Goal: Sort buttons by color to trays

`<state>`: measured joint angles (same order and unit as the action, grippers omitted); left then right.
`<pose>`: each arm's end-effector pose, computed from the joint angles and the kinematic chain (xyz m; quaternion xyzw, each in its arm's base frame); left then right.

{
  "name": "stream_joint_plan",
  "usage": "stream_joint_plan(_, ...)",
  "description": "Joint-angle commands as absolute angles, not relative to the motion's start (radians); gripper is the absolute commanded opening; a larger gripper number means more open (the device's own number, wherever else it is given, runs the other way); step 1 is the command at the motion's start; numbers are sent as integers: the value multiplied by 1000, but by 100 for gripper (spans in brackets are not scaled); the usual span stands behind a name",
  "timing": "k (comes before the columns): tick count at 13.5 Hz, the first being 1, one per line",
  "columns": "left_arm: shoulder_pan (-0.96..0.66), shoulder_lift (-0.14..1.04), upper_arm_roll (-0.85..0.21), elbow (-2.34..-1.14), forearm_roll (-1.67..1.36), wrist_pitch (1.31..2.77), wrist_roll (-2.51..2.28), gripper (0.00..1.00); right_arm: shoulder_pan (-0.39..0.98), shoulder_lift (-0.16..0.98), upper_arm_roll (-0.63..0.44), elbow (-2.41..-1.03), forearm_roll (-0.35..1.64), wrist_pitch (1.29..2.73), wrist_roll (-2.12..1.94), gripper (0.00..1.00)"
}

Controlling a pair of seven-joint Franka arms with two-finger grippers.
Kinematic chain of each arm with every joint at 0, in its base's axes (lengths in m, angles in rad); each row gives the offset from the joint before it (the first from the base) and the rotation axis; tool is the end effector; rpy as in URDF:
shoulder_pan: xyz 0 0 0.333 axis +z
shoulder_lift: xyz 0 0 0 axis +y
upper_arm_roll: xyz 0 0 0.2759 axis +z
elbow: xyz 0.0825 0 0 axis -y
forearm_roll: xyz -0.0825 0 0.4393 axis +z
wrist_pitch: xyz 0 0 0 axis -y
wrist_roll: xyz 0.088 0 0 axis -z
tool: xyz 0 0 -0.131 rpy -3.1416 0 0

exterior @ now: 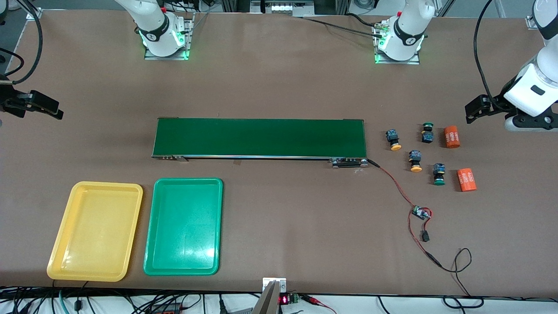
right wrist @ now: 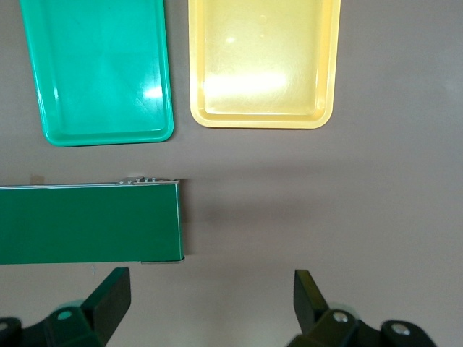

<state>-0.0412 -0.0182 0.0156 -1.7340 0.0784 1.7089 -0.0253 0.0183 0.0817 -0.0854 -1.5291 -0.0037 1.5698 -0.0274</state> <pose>0.6113 -0.0064 0.4973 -0.9992 0.0057 0.0025 0.0387 0.6281 -0.0411 0.5318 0.9996 -0.0197 -0.0206 0.0044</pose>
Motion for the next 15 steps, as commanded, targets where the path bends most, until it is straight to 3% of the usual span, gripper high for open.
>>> stream_joint_plan(1, -48, -34, 23, -1750, 57, 1715, -20, 100, 26, 66, -77, -1528, -14, 1554, -37, 100)
stream_joint_plan(10, -40, 57, 29, -1735, 69, 1657, -5, 100, 29, 66, -80, -1545, -9, 1565, -35, 100)
stream_joint_plan(15, 83, 240, 31, -1756, 89, 1782, -3, 100, 26, 66, -80, -1546, -9, 1566, -35, 100)
